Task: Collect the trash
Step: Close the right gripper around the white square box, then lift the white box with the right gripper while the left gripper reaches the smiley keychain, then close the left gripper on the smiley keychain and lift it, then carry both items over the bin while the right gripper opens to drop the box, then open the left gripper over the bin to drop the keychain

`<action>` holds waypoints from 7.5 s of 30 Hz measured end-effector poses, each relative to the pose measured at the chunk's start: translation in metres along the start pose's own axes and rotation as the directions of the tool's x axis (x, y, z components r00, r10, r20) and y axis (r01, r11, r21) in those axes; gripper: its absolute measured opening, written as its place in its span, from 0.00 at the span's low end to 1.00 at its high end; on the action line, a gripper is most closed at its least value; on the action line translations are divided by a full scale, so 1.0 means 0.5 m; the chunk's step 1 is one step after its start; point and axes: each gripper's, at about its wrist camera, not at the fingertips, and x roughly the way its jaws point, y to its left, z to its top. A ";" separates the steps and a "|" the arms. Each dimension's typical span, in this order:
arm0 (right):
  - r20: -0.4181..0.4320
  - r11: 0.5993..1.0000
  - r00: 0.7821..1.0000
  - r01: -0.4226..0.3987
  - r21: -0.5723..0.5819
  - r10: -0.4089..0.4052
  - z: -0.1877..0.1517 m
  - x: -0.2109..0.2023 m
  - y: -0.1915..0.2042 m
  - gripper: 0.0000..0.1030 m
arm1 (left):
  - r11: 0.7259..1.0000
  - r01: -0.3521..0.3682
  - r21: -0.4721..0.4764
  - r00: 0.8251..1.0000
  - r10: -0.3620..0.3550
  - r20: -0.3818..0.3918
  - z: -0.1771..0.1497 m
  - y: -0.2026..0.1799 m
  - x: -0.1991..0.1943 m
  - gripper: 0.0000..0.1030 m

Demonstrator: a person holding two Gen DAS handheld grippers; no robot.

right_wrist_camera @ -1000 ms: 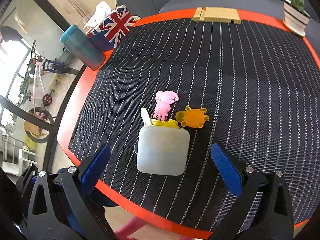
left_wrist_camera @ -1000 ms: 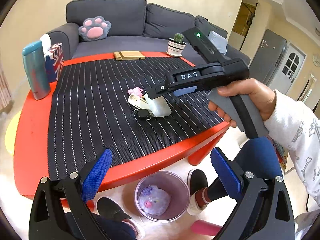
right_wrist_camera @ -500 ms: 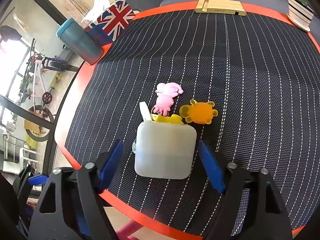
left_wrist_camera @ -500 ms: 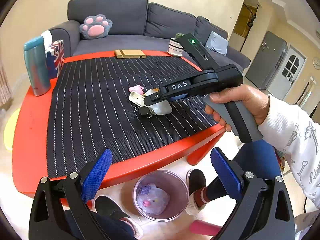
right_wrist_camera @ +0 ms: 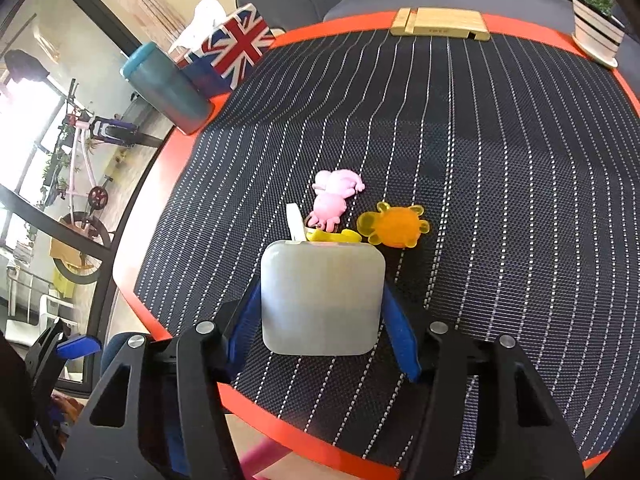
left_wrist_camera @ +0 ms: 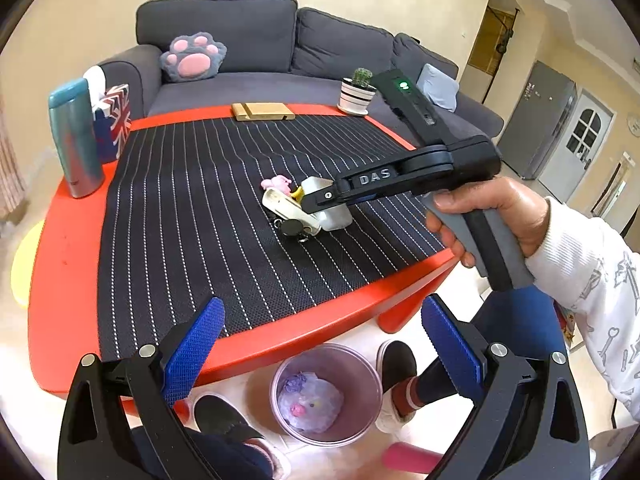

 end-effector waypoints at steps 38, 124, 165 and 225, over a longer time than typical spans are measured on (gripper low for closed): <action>0.098 0.997 0.993 0.067 -0.034 -0.064 -0.100 -0.155 -0.091 0.56 | 0.982 -0.019 0.186 0.976 0.059 -0.211 0.155 0.019 0.215 0.92; 0.154 0.982 0.982 0.129 -0.137 -0.108 -0.168 -0.184 -0.034 0.56 | 0.991 -0.080 0.109 0.965 0.104 -0.242 0.065 -0.019 0.207 0.92; 0.178 0.971 0.981 0.113 -0.210 -0.076 -0.193 -0.213 0.023 0.56 | 0.987 -0.053 0.153 0.987 0.075 -0.141 0.096 -0.051 0.091 0.24; 0.200 0.978 0.977 0.107 -0.178 -0.071 -0.292 -0.253 0.035 0.94 | 0.973 0.132 0.189 0.981 -0.100 -0.169 -0.016 -0.149 0.034 0.26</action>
